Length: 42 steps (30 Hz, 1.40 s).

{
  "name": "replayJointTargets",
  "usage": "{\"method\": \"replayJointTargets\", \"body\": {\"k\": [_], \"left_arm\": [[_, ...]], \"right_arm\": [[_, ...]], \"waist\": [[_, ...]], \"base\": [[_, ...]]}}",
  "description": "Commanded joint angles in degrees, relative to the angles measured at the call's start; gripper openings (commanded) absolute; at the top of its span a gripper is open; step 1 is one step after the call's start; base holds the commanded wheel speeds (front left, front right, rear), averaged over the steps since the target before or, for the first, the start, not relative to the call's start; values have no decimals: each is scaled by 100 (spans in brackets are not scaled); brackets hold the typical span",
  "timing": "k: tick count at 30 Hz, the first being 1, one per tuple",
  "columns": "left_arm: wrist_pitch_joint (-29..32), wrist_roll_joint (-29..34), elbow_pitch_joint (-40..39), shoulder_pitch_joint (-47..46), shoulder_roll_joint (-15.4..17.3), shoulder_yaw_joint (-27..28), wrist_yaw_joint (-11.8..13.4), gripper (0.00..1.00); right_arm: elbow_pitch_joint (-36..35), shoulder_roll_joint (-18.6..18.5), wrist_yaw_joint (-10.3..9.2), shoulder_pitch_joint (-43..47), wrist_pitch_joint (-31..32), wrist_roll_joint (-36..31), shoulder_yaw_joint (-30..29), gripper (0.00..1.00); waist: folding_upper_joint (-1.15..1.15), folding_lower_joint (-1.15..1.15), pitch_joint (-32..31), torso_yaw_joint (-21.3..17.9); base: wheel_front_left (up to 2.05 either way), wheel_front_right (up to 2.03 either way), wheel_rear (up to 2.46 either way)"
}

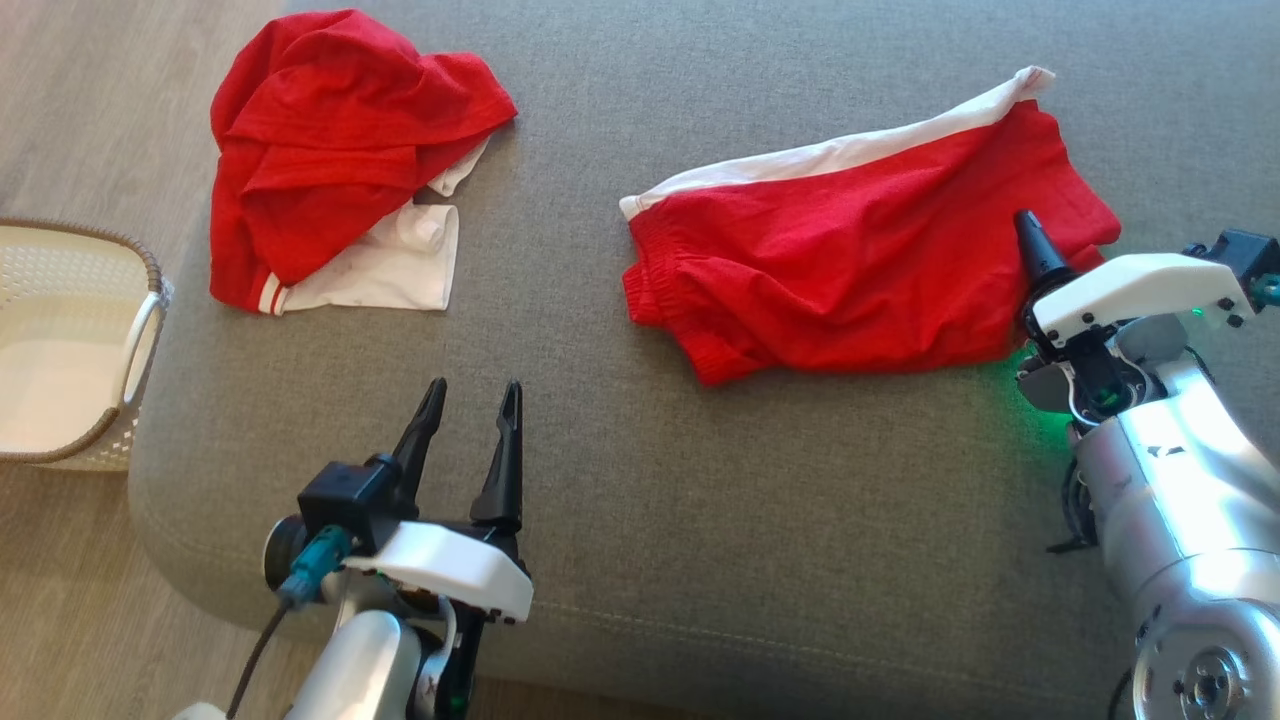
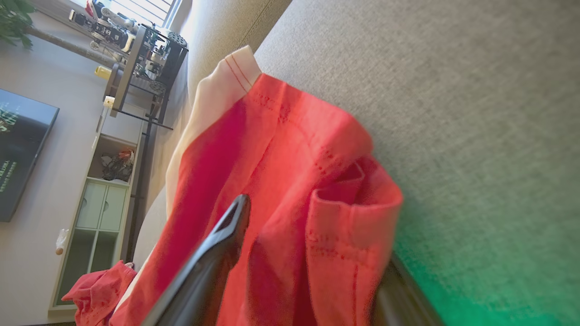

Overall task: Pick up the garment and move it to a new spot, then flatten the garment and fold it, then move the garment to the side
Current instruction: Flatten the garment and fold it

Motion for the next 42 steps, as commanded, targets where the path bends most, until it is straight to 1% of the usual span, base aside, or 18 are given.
{"method": "replayJointTargets", "body": {"k": [1,2,3,9,15,19,27,31,35,39,42], "left_arm": [[-70,-62,-204,-188,8,157,39,100],[-70,-69,-217,-193,7,155,38,100],[-70,-73,-224,-194,7,155,38,100],[-70,-74,-209,-176,7,224,23,100],[-70,-78,-197,-120,7,271,1,100],[-70,-68,-187,-58,7,332,-10,100],[-70,-37,-182,58,7,398,-55,100],[-70,-36,-192,110,7,397,-49,100],[-70,-43,-195,128,7,387,-49,100],[-70,-33,-169,122,7,378,-74,100],[-70,-22,-154,129,7,398,-82,100]], "right_arm": [[55,153,-1,-3,68,-56,91,80],[58,143,-1,-1,48,-123,79,22],[60,138,-1,6,8,-170,45,0],[63,148,-1,100,-231,-372,-219,0],[64,162,-1,259,-618,-493,-547,0],[64,168,-1,489,-896,-577,-855,0],[64,173,-1,908,-1383,-651,-1673,0],[64,166,-1,1112,-1461,-826,-2036,0],[64,158,-1,1287,-1471,-1176,-2322,0],[-65,162,-1,1150,-1472,-1549,-2550,0],[-257,172,-1,919,-1473,-1743,-2520,0]], "waist": [[0,0,9,2],[0,0,10,1],[0,0,7,-2],[0,0,-100,-90],[0,0,-276,-259],[0,0,-409,-389],[0,0,-613,-573],[0,0,-668,-617],[0,0,-706,-643],[0,0,-769,-647],[0,0,-840,-634]], "base": [[0,0,0],[0,0,0],[0,0,0],[0,0,0],[0,0,0],[0,0,0],[0,0,0],[0,0,0],[0,0,0],[0,0,0],[0,0,0]]}}
